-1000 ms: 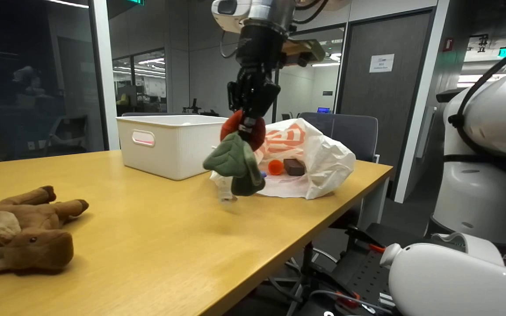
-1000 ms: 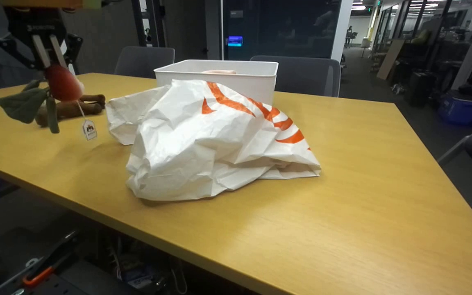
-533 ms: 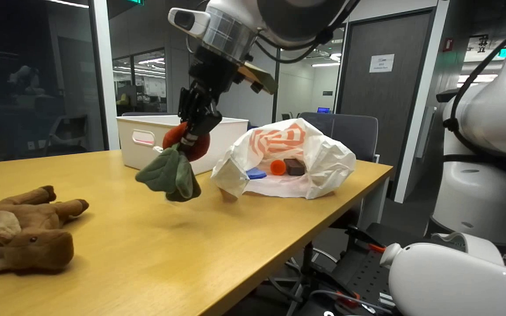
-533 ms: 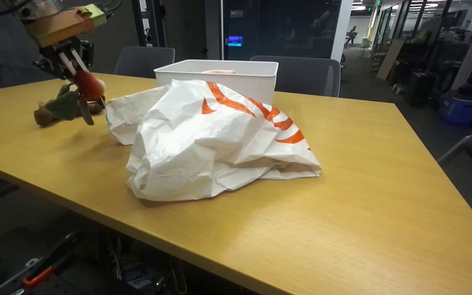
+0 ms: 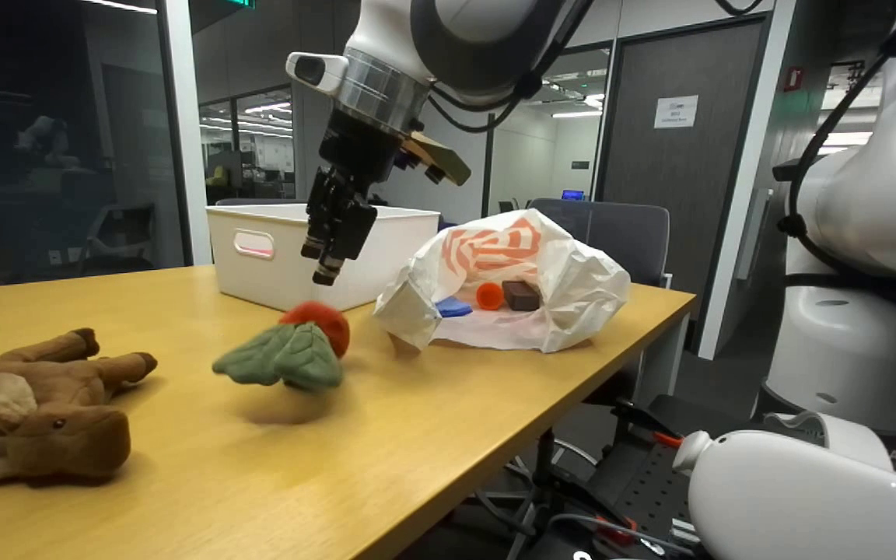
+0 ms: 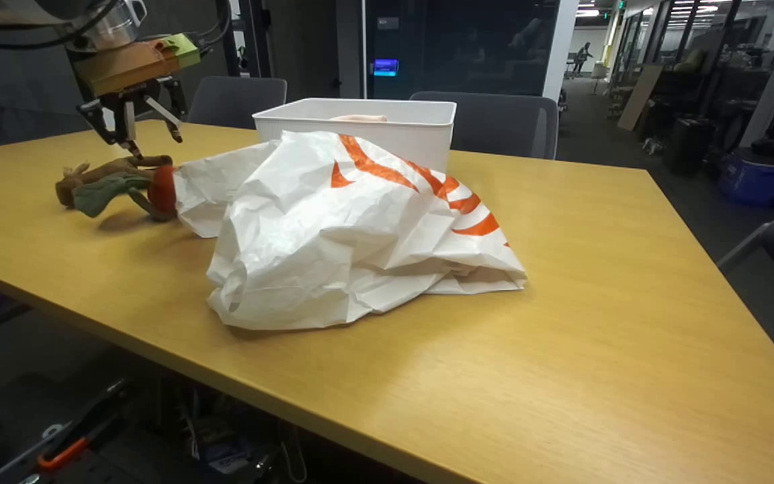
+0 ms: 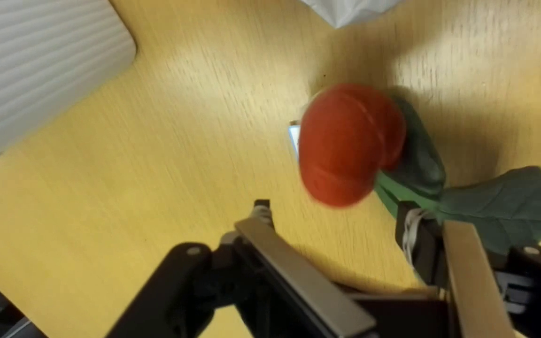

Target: Take all the objects out of the carrier bag

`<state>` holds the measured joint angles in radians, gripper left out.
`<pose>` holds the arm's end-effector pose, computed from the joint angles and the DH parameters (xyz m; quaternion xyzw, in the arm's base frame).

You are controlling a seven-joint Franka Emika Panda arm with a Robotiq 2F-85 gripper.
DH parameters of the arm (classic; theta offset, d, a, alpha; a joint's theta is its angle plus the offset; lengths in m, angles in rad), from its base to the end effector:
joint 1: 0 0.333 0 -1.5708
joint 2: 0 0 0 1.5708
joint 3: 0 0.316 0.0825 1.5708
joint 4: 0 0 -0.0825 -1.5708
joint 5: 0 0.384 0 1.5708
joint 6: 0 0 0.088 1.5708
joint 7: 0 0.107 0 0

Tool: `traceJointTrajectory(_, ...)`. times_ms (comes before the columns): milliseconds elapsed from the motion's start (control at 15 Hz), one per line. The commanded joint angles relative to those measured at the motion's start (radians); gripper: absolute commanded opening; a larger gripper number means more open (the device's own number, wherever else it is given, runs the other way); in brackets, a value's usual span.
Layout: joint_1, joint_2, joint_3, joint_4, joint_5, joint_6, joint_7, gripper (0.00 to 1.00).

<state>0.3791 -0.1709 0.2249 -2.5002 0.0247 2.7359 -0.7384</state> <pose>0.4006 0.2759 0.3886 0.7721 0.6031 0.1987 0.0253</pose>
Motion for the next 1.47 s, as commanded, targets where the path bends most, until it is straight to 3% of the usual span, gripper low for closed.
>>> traceJointTrajectory(0,0.003,-0.062,-0.039,0.031,0.096,-0.170,0.004,1.00)
traceJointTrajectory(467,-0.102,-0.233,-0.134,-0.018,0.084,-0.627,0.133,1.00)
traceJointTrajectory(667,-0.124,-0.238,-0.158,-0.064,0.088,-0.712,0.165,1.00)
traceJointTrajectory(1000,-0.185,-0.184,-0.178,-0.174,0.026,-0.441,0.230,1.00)
traceJointTrajectory(1267,-0.248,-0.116,-0.236,-0.178,0.017,-0.266,0.257,1.00)
traceJointTrajectory(1400,-0.261,-0.069,-0.277,-0.151,0.074,-0.207,0.262,1.00)
